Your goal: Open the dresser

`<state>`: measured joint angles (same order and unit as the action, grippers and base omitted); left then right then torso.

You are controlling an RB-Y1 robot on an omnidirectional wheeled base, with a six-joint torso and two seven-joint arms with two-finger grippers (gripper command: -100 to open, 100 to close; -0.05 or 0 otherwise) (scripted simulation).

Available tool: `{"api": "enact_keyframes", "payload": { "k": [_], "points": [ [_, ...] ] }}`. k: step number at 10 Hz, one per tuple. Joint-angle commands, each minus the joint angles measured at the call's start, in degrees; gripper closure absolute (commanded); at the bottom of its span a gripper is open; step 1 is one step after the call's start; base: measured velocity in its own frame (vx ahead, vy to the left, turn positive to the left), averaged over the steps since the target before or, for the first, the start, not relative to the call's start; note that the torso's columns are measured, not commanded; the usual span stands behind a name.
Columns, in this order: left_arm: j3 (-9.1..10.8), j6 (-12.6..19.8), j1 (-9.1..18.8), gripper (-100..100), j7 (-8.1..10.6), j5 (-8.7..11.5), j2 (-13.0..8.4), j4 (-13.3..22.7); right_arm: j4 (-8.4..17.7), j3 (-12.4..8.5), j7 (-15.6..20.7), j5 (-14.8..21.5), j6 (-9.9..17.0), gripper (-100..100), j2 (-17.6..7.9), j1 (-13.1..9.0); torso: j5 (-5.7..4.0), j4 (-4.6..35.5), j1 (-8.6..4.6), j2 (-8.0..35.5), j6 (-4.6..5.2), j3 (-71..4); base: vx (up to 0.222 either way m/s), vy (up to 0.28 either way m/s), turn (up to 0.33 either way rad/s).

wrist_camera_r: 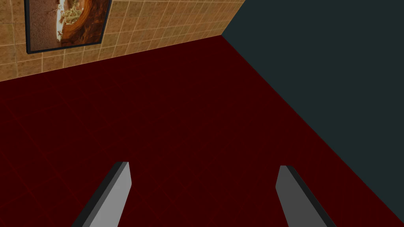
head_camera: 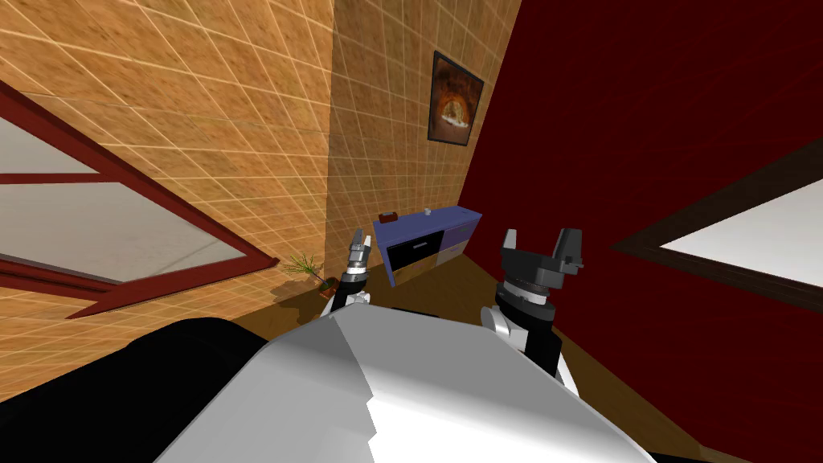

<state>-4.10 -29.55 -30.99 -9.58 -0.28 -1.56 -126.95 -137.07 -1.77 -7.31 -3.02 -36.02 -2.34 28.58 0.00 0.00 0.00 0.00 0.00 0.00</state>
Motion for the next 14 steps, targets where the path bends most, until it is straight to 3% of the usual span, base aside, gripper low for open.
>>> {"api": "enact_keyframes", "payload": {
  "k": [1, 9, 10, 11, 12, 14],
  "points": [
    [0.00, 0.0, 0.0, 0, 0.00, 0.0, 0.0, 0.0, 0.0, 0.0, 0.0, 0.0, 0.0, 0, 0.0, 0.0, 0.00, 2.3, 0.00, 2.3, 0.00, -4.7, 0.000, 0.000, 0.000],
    [0.00, 0.0, 0.0, 0, 0.00, 0.0, 0.0, 0.0, 0.0, 0.0, 0.0, 0.0, 0.0, 0, 0.0, 0.0, 0.00, 35.4, 0.00, 35.4, 0.00, -70.7, 0.000, 0.000, 0.000],
    [0.34, -0.1, 0.2, -100, -0.03, 0.1, -2.3, 1.1, 0.0, 0.0, 0.0, 0.0, 0.0, 0, 0.0, 0.0, 0.00, 39.6, 0.00, 39.6, 0.00, -79.2, 0.055, -0.031, 0.035],
    [0.56, -0.2, 0.4, -100, -0.04, 0.1, -3.3, 1.8, 0.0, 0.0, 0.0, 0.0, 0.0, 0, 0.0, 0.0, -0.01, 41.5, -0.08, 41.4, 0.00, -83.2, 0.081, -0.067, 0.042],
    [1.12, -0.3, 0.7, -100, -0.08, 0.3, -4.7, 3.7, 0.0, 0.0, 0.0, 0.0, 0.0, 0, 0.0, 0.0, -0.04, 42.0, -0.15, 41.9, 0.00, -84.4, 0.133, -0.117, 0.065],
    [1.81, -0.5, 1.2, -100, -0.14, 0.4, -5.6, 6.0, 0.0, 0.0, 0.0, 0.0, 0.0, 0, 0.0, 0.0, -0.05, 42.2, -0.17, 42.1, 0.00, -84.7, 0.124, -0.124, 0.058]
  ]
}}
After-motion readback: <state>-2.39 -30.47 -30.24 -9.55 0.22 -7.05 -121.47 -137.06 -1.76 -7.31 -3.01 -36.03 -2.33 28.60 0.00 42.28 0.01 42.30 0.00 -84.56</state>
